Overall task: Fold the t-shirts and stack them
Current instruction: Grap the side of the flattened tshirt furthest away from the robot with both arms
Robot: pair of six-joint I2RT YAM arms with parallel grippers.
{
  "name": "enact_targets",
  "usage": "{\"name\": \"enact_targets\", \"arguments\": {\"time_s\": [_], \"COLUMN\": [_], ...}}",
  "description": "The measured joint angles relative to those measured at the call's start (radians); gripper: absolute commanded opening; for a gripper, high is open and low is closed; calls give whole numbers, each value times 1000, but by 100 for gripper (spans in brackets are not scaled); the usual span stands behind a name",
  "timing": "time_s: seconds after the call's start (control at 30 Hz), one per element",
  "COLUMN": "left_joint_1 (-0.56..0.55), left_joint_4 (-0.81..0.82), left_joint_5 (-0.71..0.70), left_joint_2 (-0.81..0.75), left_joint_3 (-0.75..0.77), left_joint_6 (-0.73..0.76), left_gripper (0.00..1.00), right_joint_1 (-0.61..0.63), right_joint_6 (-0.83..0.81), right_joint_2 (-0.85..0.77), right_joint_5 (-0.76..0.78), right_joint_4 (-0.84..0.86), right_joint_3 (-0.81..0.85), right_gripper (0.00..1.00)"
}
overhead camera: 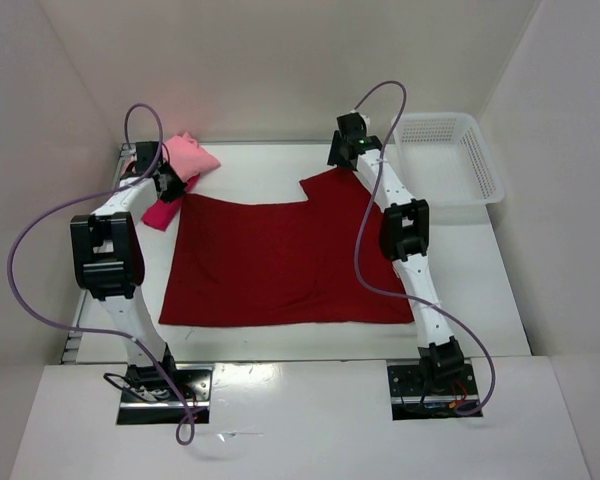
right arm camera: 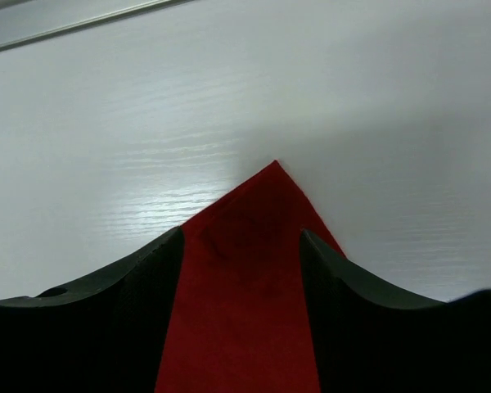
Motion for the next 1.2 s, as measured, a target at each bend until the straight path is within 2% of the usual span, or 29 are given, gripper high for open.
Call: {"name": "enact_targets", "arguments": {"time_s": [0.23, 0.43, 0.47, 0.5, 0.63, 0.87, 0.9, 0.93, 1.0, 1.03, 1.1, 1.2], "left_joint_1": [-14, -13, -13, -13, -13, -16, -17, -17, -18, -18, -18, -18], "left_joint_4": [-9, -15, -15, -15, -15, -6, -6, -6, -6, -8, -7, -7], "left_joint_5": [9, 12, 13, 14, 22, 39, 40, 42, 45, 46, 47, 47], "left_joint_2": [53, 54, 54, 54, 54, 52, 52, 50, 43, 39, 34, 26], "left_joint_3": [41, 41, 40, 41, 40, 2, -6, -14, -30, -38, -43, -48], "left_joint_6": [1, 5, 5, 5, 5, 2, 2, 2, 2, 2, 2, 2], "left_gripper": [0, 0, 0, 0, 0, 0, 0, 0, 0, 0, 0, 0], "right_joint_1": [-9, -11, -11, -11, -13, -23, -26, -27, -31, -31, -31, -32], "right_joint_6": [-22, -29, -30, -32, -37, -36, -35, -33, -23, -17, -5, 9], "right_joint_2": [69, 97, 98, 99, 109, 117, 121, 128, 136, 141, 149, 152], "right_joint_5": [29, 69, 72, 74, 80, 64, 61, 60, 53, 51, 37, 21], "right_joint_4": [-32, -29, -31, -30, -27, -16, -15, -14, -8, -8, -9, -21], "right_joint_3": [92, 108, 111, 112, 122, 132, 139, 150, 161, 168, 185, 206], "right_gripper": [64, 64, 58, 56, 55, 39, 34, 25, 16, 8, 1, 1]}}
